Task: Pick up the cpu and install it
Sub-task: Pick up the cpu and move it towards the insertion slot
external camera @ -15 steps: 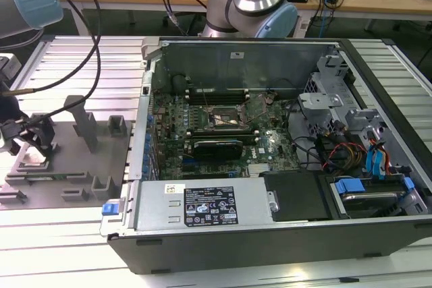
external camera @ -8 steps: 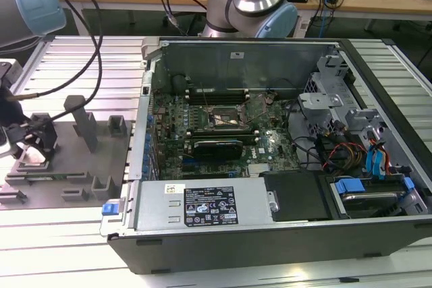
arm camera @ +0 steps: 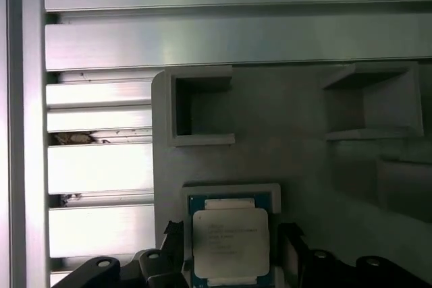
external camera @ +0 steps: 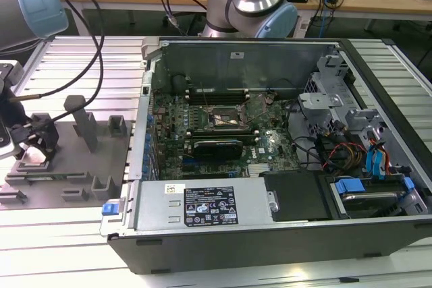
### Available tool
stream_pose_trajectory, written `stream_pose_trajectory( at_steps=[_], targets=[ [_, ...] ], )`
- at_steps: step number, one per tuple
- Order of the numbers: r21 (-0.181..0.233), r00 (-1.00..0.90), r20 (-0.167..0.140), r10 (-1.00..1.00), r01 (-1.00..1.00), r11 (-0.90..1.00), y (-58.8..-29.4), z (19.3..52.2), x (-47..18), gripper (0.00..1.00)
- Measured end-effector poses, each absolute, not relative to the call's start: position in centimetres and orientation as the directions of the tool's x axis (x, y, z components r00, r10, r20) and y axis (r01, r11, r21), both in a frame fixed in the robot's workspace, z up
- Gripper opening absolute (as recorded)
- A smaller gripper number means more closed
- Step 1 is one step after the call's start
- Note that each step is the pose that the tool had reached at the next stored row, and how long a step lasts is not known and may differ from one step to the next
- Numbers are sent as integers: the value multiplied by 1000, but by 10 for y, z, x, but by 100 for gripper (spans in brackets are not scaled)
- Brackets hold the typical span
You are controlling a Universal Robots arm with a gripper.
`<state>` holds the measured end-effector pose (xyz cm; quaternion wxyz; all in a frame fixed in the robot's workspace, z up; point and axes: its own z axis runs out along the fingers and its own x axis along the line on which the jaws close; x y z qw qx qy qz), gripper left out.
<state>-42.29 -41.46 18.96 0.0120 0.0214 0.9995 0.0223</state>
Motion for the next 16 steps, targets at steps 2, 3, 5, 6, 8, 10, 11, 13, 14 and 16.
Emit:
stream_pose_trajectory(
  at_steps=[2, 3, 5, 6, 8, 10, 11, 13, 14, 16],
  targets=[
    [45, -999, -23, 42, 41, 998, -414, 189, -423, 66],
    [45, -999, -23, 42, 41, 998, -413, 189, -423, 66],
    [45, -999, -23, 42, 41, 998, -413, 188, -423, 66],
    [45, -999, -23, 42, 41, 998, -413, 187, -423, 66],
    [45, -999, -23, 42, 41, 998, -413, 187, -423, 66],
    [45, -999, -23, 42, 41, 998, -413, 187, -423, 66],
    [45, -999, -23, 42, 41, 998, -413, 187, -423, 66],
    [45, -999, -24, 42, 41, 998, -413, 187, -423, 66],
    [45, -999, -23, 42, 41, 998, -413, 188, -423, 66],
    [45, -999, -23, 42, 41, 998, -413, 188, -423, 66]
  ],
)
